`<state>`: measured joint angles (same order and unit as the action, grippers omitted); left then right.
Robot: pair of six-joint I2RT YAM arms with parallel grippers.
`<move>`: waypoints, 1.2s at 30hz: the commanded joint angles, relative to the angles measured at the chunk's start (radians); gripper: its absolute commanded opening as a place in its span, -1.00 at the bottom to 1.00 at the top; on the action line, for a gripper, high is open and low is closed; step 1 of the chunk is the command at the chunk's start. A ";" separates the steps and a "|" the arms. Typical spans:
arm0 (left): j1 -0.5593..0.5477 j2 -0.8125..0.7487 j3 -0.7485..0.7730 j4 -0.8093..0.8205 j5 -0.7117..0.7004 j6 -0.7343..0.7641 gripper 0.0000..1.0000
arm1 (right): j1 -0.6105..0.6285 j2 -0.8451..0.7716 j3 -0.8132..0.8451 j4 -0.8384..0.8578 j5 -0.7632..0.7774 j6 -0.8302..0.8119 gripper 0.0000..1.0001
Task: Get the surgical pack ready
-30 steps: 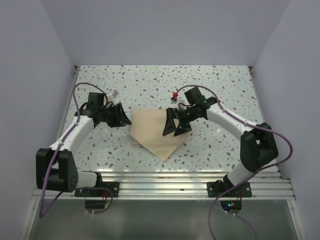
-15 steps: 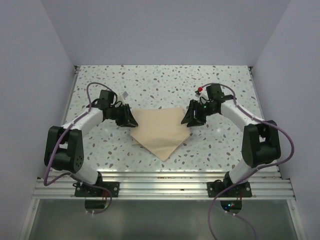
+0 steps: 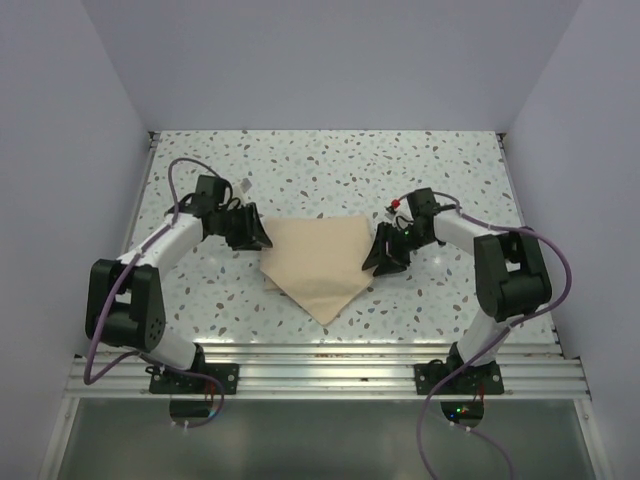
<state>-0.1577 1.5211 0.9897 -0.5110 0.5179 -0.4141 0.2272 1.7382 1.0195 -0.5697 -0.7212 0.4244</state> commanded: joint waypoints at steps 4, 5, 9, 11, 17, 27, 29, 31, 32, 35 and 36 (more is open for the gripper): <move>-0.062 -0.032 0.182 -0.066 -0.220 0.170 -0.04 | -0.006 -0.051 0.056 -0.018 -0.069 0.005 0.03; -0.065 -0.042 0.181 -0.061 -0.234 0.176 -0.03 | -0.012 -0.052 0.069 -0.051 -0.061 0.001 0.04; -0.078 -0.094 0.149 -0.034 -0.268 0.190 0.02 | -0.041 -0.089 0.143 -0.117 0.018 -0.024 0.20; -0.078 -0.092 0.138 -0.058 -0.320 0.172 0.08 | -0.060 -0.085 0.171 -0.162 0.061 -0.045 0.29; -0.048 -0.016 0.124 -0.092 -0.253 0.106 0.26 | -0.084 -0.023 0.228 -0.213 0.071 -0.131 0.51; -0.028 0.079 0.089 -0.070 -0.182 0.066 0.06 | -0.068 0.061 0.149 -0.108 -0.063 -0.076 0.31; -0.022 0.071 0.067 -0.049 -0.177 0.046 -0.01 | -0.066 0.038 0.110 -0.055 -0.070 -0.031 0.31; -0.020 0.063 0.021 -0.014 -0.138 0.014 -0.04 | -0.066 0.026 0.064 0.025 -0.113 0.013 0.31; -0.020 0.068 0.007 -0.006 -0.121 0.002 -0.06 | -0.065 0.032 0.053 0.045 -0.125 0.052 0.31; -0.020 0.050 -0.034 -0.001 -0.110 -0.015 -0.12 | -0.037 0.060 0.069 0.060 -0.135 0.060 0.32; -0.020 0.033 -0.046 -0.004 -0.139 -0.018 -0.06 | -0.020 0.085 0.083 0.056 -0.135 0.057 0.33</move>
<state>-0.1837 1.5963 0.9680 -0.5541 0.3649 -0.3923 0.1749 1.7985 1.0744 -0.5896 -0.7971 0.4374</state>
